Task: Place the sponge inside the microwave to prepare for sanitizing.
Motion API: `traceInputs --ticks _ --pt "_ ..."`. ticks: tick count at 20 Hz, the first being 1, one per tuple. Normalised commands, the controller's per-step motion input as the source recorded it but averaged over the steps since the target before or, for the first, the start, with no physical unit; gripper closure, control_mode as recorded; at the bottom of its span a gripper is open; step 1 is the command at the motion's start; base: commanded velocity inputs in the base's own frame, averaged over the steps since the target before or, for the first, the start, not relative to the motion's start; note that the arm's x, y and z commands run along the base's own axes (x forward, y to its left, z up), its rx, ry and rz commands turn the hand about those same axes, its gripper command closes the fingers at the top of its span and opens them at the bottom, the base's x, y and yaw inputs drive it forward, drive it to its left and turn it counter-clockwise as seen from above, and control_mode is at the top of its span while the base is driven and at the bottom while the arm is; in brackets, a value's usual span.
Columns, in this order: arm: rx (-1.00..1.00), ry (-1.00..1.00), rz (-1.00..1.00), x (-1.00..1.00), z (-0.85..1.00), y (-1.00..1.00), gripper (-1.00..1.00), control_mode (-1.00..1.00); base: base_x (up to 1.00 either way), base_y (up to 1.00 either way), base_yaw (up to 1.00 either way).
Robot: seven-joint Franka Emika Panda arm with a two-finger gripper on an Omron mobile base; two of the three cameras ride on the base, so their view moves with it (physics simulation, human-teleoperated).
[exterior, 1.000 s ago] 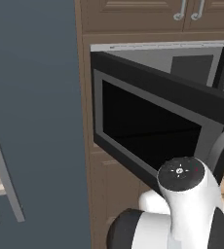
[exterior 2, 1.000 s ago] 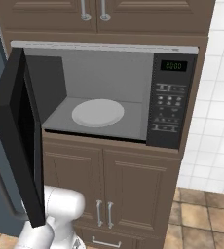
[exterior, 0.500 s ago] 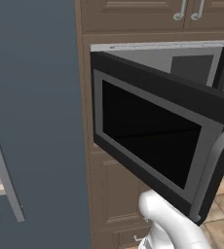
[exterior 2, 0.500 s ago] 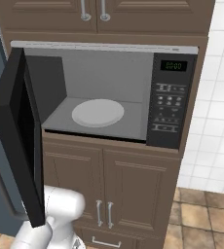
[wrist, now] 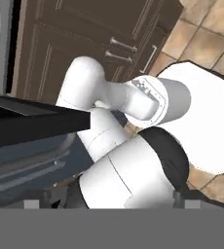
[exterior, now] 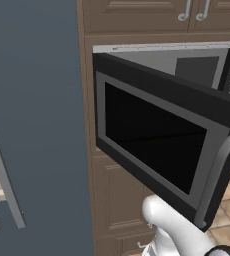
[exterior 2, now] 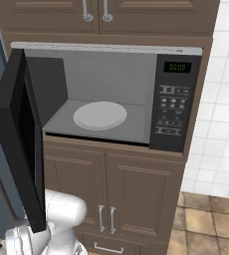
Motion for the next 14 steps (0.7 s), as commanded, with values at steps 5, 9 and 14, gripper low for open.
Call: traceInputs --ticks 5,9,14 --pt "0.52 0.0 0.38 0.9 0.0 -0.71 -1.0 -1.0 0.0 0.0 0.0" --pt "0.25 -0.01 0.38 1.0 -0.01 -0.19 -1.0 -1.0 0.0 0.0 0.0" --pt "0.42 0.07 0.31 1.0 0.04 0.07 -1.0 -1.0 0.0 0.0 0.0"
